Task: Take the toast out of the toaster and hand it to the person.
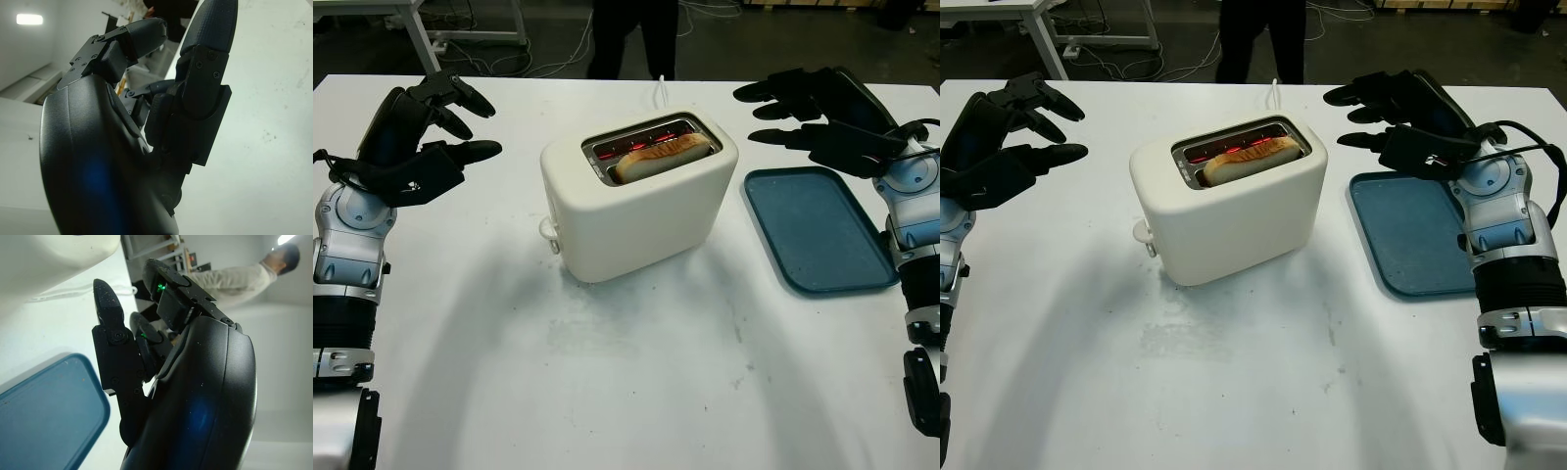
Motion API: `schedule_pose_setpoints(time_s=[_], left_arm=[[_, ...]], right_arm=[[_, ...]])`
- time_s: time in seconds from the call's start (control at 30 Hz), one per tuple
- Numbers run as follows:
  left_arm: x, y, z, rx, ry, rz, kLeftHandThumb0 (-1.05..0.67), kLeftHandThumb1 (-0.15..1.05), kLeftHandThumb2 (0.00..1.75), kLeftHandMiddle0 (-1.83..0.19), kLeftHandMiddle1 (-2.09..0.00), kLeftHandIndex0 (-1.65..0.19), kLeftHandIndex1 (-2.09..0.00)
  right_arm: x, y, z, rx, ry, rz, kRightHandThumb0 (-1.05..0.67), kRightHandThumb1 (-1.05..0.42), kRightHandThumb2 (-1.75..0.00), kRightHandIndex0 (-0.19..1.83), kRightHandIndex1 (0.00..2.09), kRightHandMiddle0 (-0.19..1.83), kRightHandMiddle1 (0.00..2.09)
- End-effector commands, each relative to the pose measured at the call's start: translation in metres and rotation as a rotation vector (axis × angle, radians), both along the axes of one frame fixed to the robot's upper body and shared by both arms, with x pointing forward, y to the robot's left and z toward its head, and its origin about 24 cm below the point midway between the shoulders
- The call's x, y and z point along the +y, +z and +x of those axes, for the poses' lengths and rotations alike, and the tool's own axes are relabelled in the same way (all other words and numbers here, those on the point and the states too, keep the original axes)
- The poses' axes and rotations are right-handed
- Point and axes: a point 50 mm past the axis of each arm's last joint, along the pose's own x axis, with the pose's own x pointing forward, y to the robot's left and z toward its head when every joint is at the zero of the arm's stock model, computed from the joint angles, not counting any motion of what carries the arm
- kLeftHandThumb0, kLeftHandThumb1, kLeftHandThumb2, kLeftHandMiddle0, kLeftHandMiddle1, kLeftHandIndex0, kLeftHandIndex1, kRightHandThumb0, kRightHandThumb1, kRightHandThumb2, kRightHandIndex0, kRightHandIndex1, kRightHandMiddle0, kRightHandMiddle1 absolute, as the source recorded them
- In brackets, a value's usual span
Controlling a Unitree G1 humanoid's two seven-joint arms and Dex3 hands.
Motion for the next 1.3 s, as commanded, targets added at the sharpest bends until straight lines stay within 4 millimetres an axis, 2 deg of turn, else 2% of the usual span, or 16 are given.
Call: schedule_pose_setpoints(time_s=[0.0, 0.23, 1.27], left_arm=[[-0.0010, 0.0057, -0.0003, -0.025, -0.008, 0.004, -0.92, 0.92, 0.09, -0.49, -1.30, -0.41, -1.18], [-0.0004, 0.0045, -0.0004, -0.013, -0.005, -0.014, -0.91, 0.92, 0.09, -0.48, -1.30, -0.40, -1.18], [-0.0001, 0.0041, -0.0003, -0.019, 0.002, -0.020, -0.91, 0.92, 0.06, -0.45, -1.34, -0.36, -1.20]], right_arm=[[0.0005, 0.0046, 0.0001, -0.021, 0.014, -0.003, -0.34, -0.92, 0.00, 0.80, 0.00, 0.74, 0.00], [0.0012, 0.0044, -0.0001, -0.018, 0.012, 0.002, -0.30, -0.92, 0.00, 0.81, 0.01, 0.74, 0.00], [-0.0012, 0.0025, 0.0009, -0.030, 0.021, -0.003, -0.41, -0.92, -0.02, 0.82, 0.02, 0.75, 0.01]])
